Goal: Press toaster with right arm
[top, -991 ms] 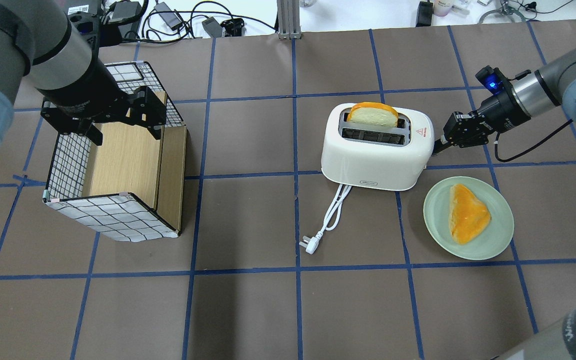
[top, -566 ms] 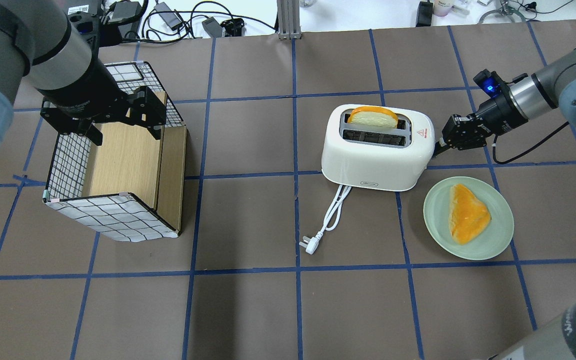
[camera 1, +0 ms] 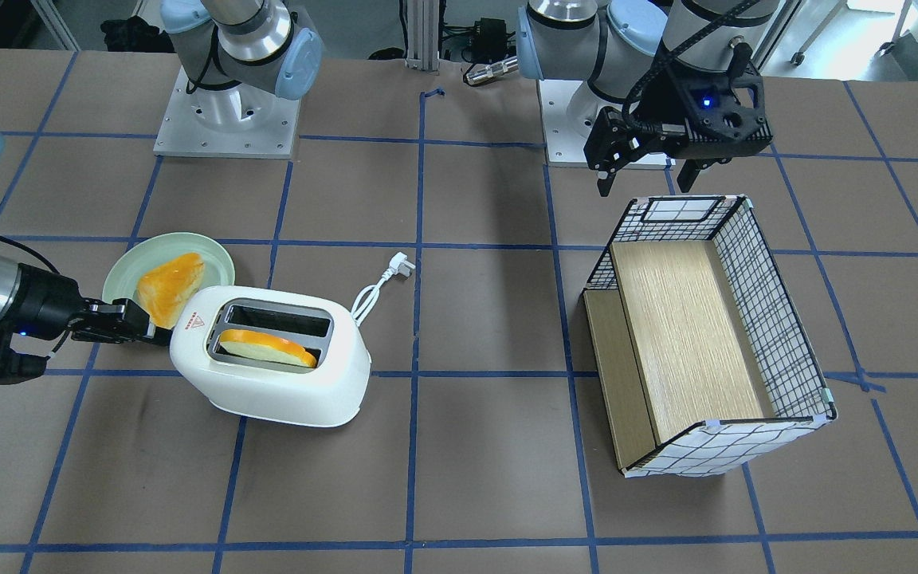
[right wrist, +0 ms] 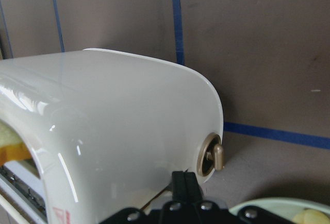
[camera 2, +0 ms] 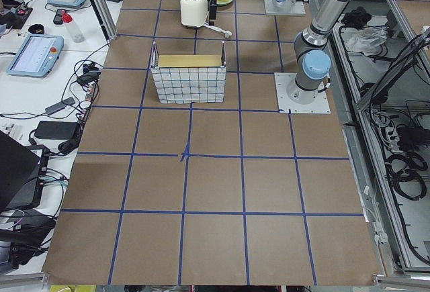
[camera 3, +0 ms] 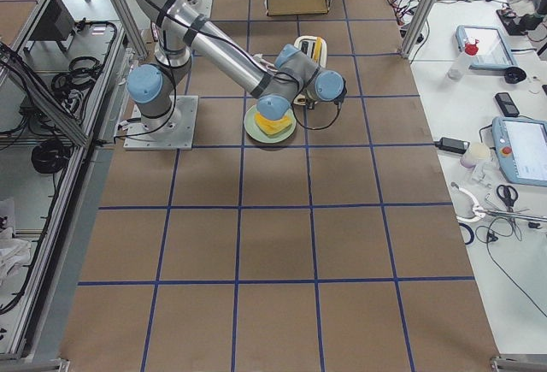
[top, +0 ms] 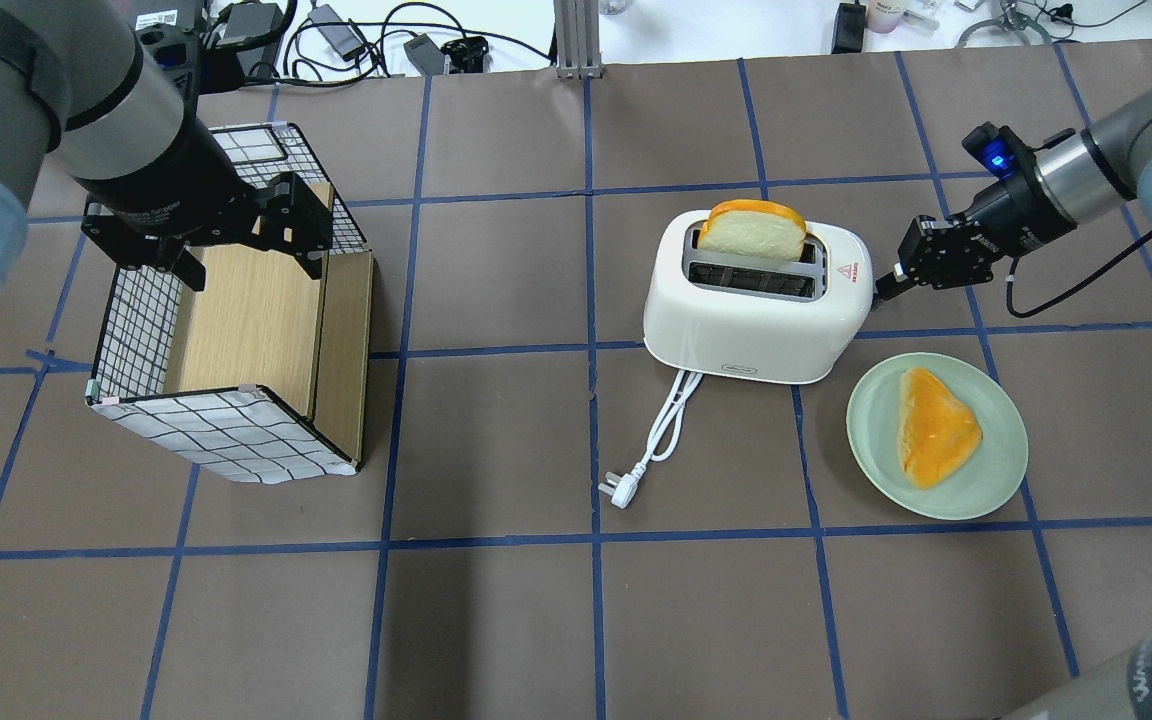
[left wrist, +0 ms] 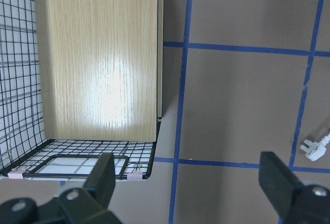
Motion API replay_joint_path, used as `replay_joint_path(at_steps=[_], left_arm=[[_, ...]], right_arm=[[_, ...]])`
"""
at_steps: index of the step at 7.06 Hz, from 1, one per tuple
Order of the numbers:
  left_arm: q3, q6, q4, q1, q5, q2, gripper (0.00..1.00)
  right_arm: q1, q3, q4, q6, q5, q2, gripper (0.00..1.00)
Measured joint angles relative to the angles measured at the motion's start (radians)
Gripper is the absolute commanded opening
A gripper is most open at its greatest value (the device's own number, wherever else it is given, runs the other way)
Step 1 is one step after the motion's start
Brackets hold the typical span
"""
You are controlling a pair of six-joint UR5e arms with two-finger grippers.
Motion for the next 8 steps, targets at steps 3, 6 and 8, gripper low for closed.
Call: replay_joint_path(at_steps=[3, 6, 8], left_arm=[[0.0, 0.0, 0.0, 0.0, 0.0, 0.0, 1.0], [0.0, 0.0, 0.0, 0.0, 0.0, 0.0, 1.0], [0.0, 0.0, 0.0, 0.0, 0.0, -0.001, 1.0]], right_arm=[[0.004, -0.043, 0.014, 0.072, -0.113, -0.098, 0.12], [0.006, -0.115, 0.101, 0.138, -0.229, -0.229, 0.27], [0.008, -0.167, 0.168, 0.151, -0.305, -0.284, 1.0]])
